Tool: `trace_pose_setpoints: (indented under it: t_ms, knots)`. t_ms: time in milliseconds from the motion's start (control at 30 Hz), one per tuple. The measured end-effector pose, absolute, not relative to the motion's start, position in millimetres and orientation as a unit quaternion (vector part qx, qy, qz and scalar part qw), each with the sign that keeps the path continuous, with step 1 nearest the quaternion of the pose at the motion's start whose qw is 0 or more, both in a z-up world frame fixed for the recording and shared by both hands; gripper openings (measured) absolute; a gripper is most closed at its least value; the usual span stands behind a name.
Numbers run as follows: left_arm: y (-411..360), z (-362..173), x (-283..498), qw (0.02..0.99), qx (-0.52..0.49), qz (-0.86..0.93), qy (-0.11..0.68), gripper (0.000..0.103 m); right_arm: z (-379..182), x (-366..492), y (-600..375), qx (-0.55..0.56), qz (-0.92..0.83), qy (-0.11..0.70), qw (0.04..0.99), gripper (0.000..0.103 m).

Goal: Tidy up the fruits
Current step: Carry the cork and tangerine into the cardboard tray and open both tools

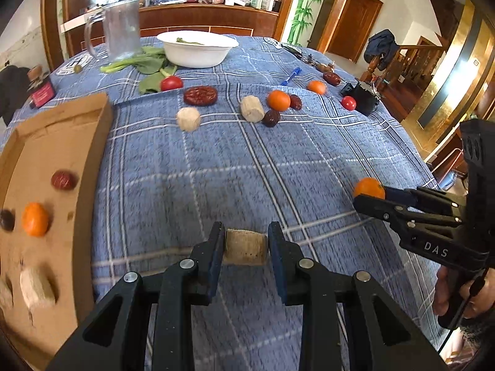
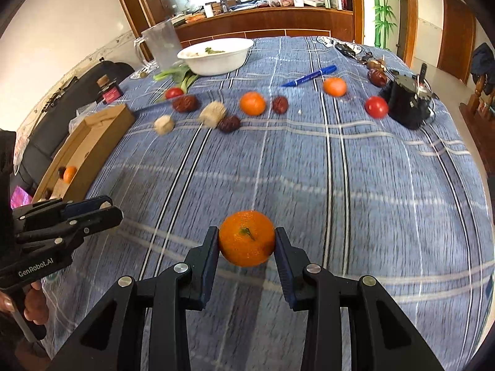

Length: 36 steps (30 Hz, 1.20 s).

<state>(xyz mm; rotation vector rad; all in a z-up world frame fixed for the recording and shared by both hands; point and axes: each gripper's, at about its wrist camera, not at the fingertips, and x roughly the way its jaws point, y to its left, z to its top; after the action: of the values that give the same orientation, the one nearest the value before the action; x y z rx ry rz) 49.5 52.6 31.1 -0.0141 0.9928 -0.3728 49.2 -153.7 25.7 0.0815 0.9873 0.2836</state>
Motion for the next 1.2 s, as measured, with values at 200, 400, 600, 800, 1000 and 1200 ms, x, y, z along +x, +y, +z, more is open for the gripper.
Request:
trace_pose_setpoints:
  t_ms: [200, 400, 600, 800, 1000, 1200]
  knots:
    - [65, 35, 31, 0.864, -0.017, -0.181, 0.469, 0.027, 26, 30, -145, 0.039, 0.125, 0.477, 0.869, 0.038]
    - [83, 47, 20, 0.871, -0.026, -0.176, 0.457, 0.028, 35, 23, -130, 0.036, 0.122, 0.473, 0.872, 0.038]
    - [109, 60, 10, 0.88, -0.04, -0.164, 0.444, 0.028, 43, 22, -105, 0.032, 0.135, 0.47, 0.872, 0.038]
    - [141, 71, 2, 0.889, -0.054, -0.145, 0.432, 0.028, 51, 26, -74, 0.019, 0.155, 0.465, 0.871, 0.038]
    - [180, 77, -4, 0.896, -0.067, -0.117, 0.423, 0.028, 55, 34, -38, 0.008, 0.182, 0.465, 0.866, 0.038]
    - [223, 78, -8, 0.9, -0.084, -0.081, 0.42, 0.028, 59, 44, -3, -0.004, 0.21, 0.464, 0.861, 0.038]
